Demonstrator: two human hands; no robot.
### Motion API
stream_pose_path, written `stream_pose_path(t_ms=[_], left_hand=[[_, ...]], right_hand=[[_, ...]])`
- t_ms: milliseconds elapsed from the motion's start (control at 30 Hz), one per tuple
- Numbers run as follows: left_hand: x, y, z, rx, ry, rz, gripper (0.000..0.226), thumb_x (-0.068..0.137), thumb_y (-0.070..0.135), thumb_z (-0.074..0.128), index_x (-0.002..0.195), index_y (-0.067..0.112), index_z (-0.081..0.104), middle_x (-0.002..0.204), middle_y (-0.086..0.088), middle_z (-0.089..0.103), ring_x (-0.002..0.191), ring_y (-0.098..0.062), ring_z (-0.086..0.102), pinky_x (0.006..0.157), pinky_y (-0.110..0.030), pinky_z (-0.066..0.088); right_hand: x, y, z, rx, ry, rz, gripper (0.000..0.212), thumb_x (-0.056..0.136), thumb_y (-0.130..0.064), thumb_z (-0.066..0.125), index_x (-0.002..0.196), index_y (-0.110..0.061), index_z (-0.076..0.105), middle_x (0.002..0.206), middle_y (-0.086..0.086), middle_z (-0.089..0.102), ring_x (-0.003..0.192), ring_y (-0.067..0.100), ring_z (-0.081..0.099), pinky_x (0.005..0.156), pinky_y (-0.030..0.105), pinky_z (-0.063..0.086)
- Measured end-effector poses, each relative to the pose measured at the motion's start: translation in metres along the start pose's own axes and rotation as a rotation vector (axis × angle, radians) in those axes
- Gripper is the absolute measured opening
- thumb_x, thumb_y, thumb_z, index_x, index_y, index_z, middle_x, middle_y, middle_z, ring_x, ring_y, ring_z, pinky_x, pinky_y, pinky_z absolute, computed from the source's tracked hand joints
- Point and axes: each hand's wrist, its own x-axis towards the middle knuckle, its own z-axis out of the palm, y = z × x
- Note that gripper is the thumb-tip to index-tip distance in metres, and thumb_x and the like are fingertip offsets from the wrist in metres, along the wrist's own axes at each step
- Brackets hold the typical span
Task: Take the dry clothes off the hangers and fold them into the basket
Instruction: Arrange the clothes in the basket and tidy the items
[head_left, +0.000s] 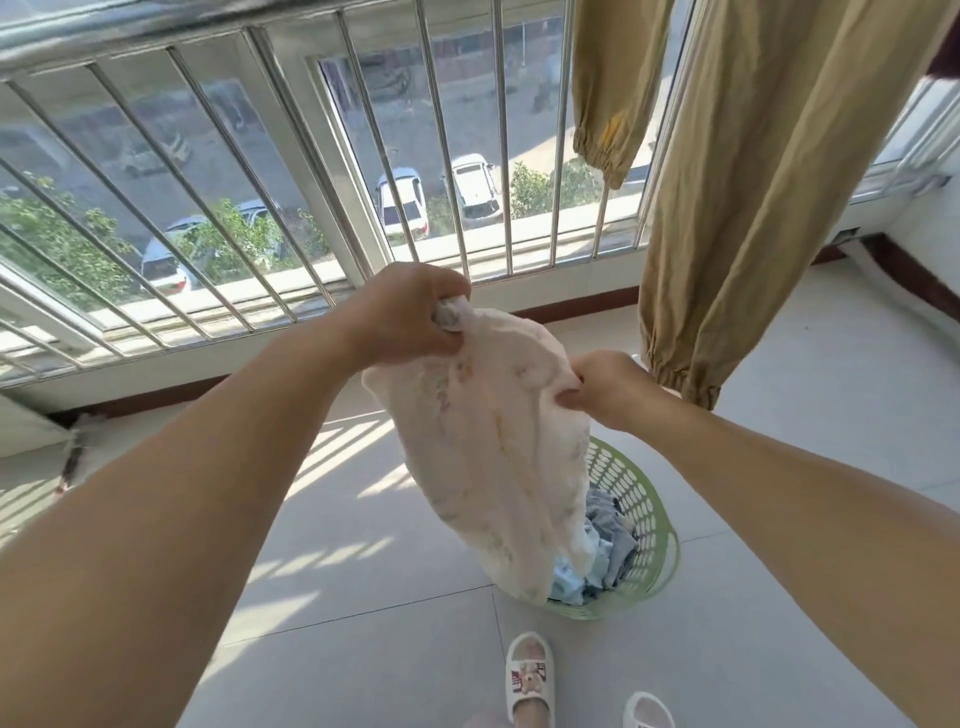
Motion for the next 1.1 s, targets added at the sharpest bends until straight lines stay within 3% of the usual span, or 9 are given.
stream_pose_path(t_ms=[133, 200, 367, 433, 500, 633, 800, 933, 1100], left_hand=[[-0.002, -0.010, 0.016, 0.052, -0.057, -0.011, 0.013, 0.074, 0.007, 0.066, 0.079, 0.007, 0.055, 0.065, 0.002, 0.047, 0.070, -0.022, 0.046, 0.054, -0.022, 0.032], [-0.001, -0.009, 0.024, 0.021, -0.076, -0.012, 0.019, 0.075, 0.007, 0.066, 0.087, 0.015, 0.054, 0.068, 0.008, 0.045, 0.071, -0.019, 0.046, 0.057, -0.028, 0.031], [0.003, 0.002, 0.034, 0.025, -0.130, 0.026, 0.040, 0.081, 0.009, 0.066, 0.118, 0.021, 0.059, 0.095, 0.002, 0.059, 0.084, -0.016, 0.052, 0.073, -0.022, 0.033], [0.003, 0.006, 0.036, 0.025, -0.151, 0.030, 0.038, 0.082, 0.010, 0.064, 0.118, 0.022, 0.060, 0.095, 0.002, 0.059, 0.087, -0.017, 0.052, 0.073, -0.023, 0.035], [0.004, 0.008, 0.037, 0.014, -0.159, 0.034, 0.037, 0.082, 0.010, 0.063, 0.117, 0.022, 0.061, 0.094, 0.003, 0.058, 0.086, -0.016, 0.051, 0.073, -0.024, 0.035], [0.006, 0.015, 0.039, 0.032, -0.151, 0.051, 0.036, 0.083, 0.010, 0.062, 0.116, 0.024, 0.061, 0.093, 0.005, 0.057, 0.083, -0.012, 0.048, 0.071, -0.023, 0.033], [0.011, 0.020, 0.051, 0.027, -0.153, 0.083, 0.034, 0.083, 0.009, 0.060, 0.114, 0.024, 0.061, 0.092, 0.002, 0.060, 0.082, -0.014, 0.049, 0.070, -0.025, 0.037], [0.015, 0.020, 0.069, 0.015, -0.186, 0.108, 0.033, 0.084, 0.011, 0.061, 0.115, 0.023, 0.060, 0.095, 0.002, 0.062, 0.082, -0.014, 0.050, 0.071, -0.026, 0.038], [0.022, 0.022, 0.103, 0.024, -0.277, 0.157, 0.032, 0.085, 0.012, 0.062, 0.115, 0.021, 0.060, 0.102, 0.000, 0.065, 0.085, -0.014, 0.051, 0.076, -0.029, 0.044]], right_hand=[[0.008, 0.010, 0.006, -0.227, 0.145, 0.021, 0.017, 0.088, -0.013, 0.052, 0.073, -0.015, 0.061, 0.069, 0.002, 0.054, 0.073, 0.026, 0.054, 0.052, 0.025, 0.032], [0.011, 0.018, 0.011, -0.203, 0.193, 0.047, 0.023, 0.084, -0.004, 0.050, 0.064, -0.014, 0.054, 0.062, 0.001, 0.049, 0.069, 0.027, 0.053, 0.048, 0.024, 0.029], [0.006, 0.026, 0.008, -0.042, 0.201, 0.011, 0.025, 0.081, 0.006, 0.043, 0.062, -0.009, 0.048, 0.060, 0.001, 0.044, 0.068, 0.022, 0.044, 0.049, 0.028, 0.024], [0.002, 0.023, 0.003, -0.033, 0.169, -0.040, 0.024, 0.085, -0.003, 0.049, 0.062, -0.009, 0.047, 0.063, 0.002, 0.047, 0.071, 0.021, 0.045, 0.052, 0.029, 0.027], [0.002, 0.022, -0.001, -0.051, 0.113, -0.111, 0.017, 0.083, -0.019, 0.064, 0.076, -0.005, 0.060, 0.076, 0.008, 0.055, 0.077, 0.022, 0.048, 0.061, 0.031, 0.032], [0.003, 0.024, 0.003, 0.039, 0.128, -0.108, 0.036, 0.075, -0.038, 0.073, 0.085, -0.004, 0.065, 0.076, 0.008, 0.054, 0.072, 0.022, 0.050, 0.058, 0.027, 0.031], [-0.003, 0.029, 0.012, 0.223, 0.095, -0.034, 0.014, 0.074, -0.009, 0.062, 0.086, -0.004, 0.060, 0.080, 0.011, 0.059, 0.075, 0.026, 0.056, 0.060, 0.029, 0.042], [-0.002, 0.049, 0.023, 0.427, 0.076, 0.030, 0.032, 0.069, 0.003, 0.054, 0.099, -0.009, 0.054, 0.088, 0.010, 0.057, 0.083, 0.028, 0.055, 0.065, 0.034, 0.045], [-0.012, 0.071, 0.039, 0.400, -0.025, 0.049, 0.025, 0.074, 0.008, 0.054, 0.095, -0.005, 0.054, 0.088, 0.010, 0.054, 0.080, 0.023, 0.049, 0.065, 0.029, 0.039]])
